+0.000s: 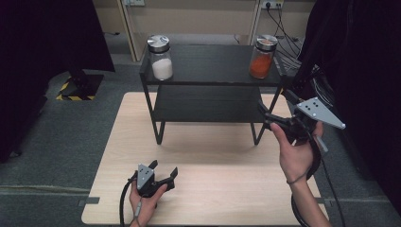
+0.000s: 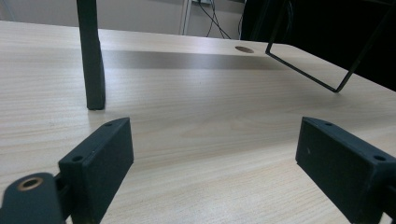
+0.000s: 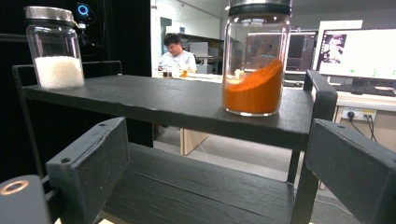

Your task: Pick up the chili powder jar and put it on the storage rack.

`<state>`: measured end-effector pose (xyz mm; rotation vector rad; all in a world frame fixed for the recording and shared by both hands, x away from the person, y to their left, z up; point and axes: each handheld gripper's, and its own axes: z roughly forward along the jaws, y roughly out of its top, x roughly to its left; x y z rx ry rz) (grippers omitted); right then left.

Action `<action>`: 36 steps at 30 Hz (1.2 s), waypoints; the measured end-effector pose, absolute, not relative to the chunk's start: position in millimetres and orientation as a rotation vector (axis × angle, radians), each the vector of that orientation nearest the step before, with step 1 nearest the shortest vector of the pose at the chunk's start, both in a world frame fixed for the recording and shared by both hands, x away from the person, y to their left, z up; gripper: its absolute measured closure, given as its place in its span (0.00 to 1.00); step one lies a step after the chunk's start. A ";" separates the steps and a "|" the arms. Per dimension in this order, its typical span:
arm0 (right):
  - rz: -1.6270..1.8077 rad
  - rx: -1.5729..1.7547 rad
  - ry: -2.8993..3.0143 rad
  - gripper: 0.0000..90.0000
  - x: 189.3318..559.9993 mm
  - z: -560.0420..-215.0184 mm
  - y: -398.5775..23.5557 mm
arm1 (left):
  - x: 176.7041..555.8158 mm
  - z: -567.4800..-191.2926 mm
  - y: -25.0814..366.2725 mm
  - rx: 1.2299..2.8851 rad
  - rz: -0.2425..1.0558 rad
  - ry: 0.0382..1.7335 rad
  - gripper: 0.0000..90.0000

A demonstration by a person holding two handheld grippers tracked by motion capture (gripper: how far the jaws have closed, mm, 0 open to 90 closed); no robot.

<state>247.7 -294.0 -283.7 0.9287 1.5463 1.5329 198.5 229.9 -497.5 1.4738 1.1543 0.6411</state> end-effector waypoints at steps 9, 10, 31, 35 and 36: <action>1.538 0.924 1.551 0.07 243.4 -293.3 -294.2 | 198.4 -497.7 229.9 1.471 0.642 1.155 0.12; 1.541 0.925 1.550 0.07 242.9 -294.4 -294.5 | 198.3 -497.7 229.8 1.471 0.642 1.155 0.12; 1.542 0.956 1.586 0.07 234.8 -325.7 -302.6 | 198.3 -497.6 229.6 1.473 0.643 1.154 0.12; 1.538 0.965 1.593 0.06 232.9 -333.2 -305.3 | 198.4 -497.5 229.7 1.473 0.642 1.155 0.12; 1.535 0.968 1.596 0.06 232.2 -335.0 -306.0 | 198.6 -497.3 229.8 1.474 0.641 1.156 0.12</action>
